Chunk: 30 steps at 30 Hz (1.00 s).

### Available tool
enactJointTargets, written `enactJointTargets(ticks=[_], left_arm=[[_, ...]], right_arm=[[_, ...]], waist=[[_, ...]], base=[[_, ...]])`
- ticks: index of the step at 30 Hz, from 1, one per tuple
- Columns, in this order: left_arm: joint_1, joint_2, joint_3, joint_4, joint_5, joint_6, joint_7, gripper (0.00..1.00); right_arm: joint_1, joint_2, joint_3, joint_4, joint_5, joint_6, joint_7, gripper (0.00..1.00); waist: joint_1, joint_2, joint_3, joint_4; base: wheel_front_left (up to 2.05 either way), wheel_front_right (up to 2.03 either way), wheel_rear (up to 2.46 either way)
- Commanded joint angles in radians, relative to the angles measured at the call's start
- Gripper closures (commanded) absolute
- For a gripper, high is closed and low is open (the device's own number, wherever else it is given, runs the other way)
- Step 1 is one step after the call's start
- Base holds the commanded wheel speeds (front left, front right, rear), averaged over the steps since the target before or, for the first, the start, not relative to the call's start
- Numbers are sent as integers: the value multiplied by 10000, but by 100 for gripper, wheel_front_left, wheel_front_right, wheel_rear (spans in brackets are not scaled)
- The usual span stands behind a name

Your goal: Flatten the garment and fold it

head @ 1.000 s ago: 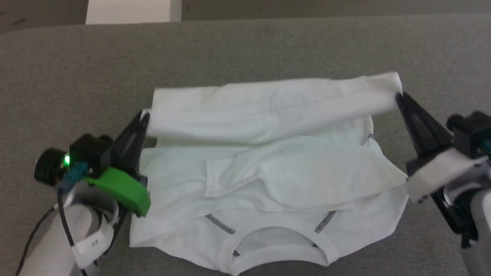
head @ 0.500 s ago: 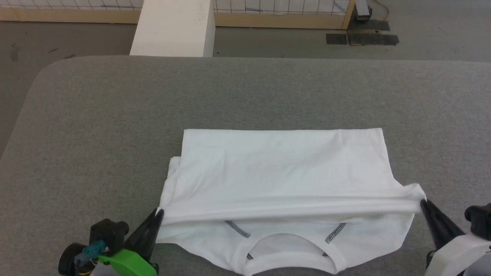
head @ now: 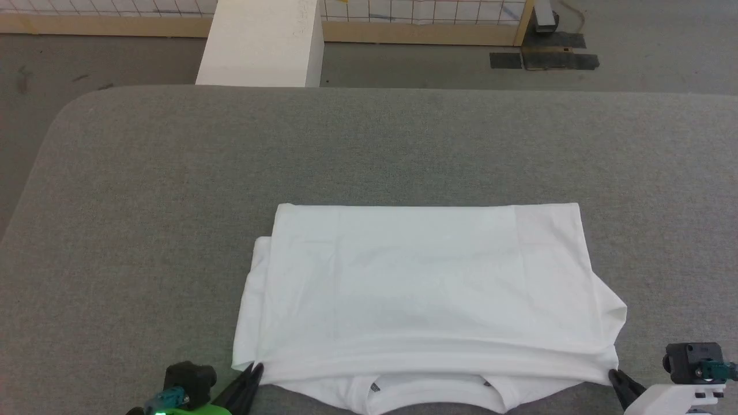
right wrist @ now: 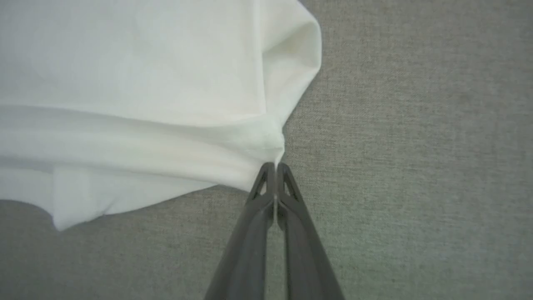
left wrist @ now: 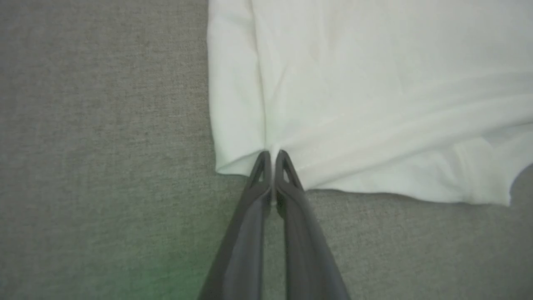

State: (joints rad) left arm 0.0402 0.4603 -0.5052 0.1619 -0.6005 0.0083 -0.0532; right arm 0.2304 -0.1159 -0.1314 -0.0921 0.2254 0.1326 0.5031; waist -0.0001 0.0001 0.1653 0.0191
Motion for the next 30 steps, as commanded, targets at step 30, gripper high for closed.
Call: enactJointTargets(ticks=[30], left_arm=[[-1705,-2277,3501,-779,2457,444,-2084,0]], right_arm=[[-2814,655,-774,1825,466,-19,-1590,0]], waist=[[1,-1,-415,147]], base=[[0,0,0]])
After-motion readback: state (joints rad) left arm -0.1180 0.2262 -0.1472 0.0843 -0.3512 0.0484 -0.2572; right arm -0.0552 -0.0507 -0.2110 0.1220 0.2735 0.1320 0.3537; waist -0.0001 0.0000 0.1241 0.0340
